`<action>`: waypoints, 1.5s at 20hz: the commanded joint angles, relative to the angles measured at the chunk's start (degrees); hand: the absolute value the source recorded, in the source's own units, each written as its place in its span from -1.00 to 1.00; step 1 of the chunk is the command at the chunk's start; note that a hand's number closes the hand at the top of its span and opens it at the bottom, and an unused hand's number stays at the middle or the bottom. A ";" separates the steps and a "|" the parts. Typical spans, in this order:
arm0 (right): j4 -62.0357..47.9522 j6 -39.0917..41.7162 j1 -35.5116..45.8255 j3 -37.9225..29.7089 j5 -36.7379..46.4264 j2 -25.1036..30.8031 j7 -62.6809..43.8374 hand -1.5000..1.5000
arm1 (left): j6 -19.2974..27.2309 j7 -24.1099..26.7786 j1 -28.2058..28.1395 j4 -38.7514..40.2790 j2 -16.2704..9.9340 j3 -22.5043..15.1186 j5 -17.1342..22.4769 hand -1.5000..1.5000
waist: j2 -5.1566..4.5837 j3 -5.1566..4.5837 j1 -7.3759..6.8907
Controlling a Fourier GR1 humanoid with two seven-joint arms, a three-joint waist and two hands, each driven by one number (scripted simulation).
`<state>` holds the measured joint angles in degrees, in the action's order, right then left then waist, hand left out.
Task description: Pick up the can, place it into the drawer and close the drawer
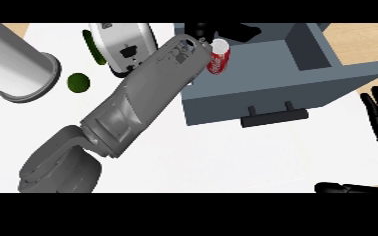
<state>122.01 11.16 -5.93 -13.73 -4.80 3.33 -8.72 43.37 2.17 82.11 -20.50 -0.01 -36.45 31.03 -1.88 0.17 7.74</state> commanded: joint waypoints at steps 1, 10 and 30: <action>1.10 0.39 0.36 -0.35 -0.20 0.92 -0.38 -1.00 | 1.73 1.49 -0.81 -0.53 0.01 -0.19 1.70 -1.00 | -0.03 -0.03 0.18; 4.87 1.59 -0.21 -0.38 10.59 6.34 5.21 -1.00 | 2.89 2.62 -1.87 -2.55 0.01 0.72 6.14 -1.00 | 0.27 -0.06 -0.77; -7.29 -5.91 8.89 18.30 53.60 11.24 8.15 -1.00 | 4.21 4.14 -0.15 -6.24 0.01 0.98 9.77 -1.00 | 1.49 -0.18 -7.52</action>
<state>119.57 7.29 0.63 0.23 39.94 14.35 -0.06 48.24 6.29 83.18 -25.28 0.00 -35.42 40.92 -0.74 0.03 2.13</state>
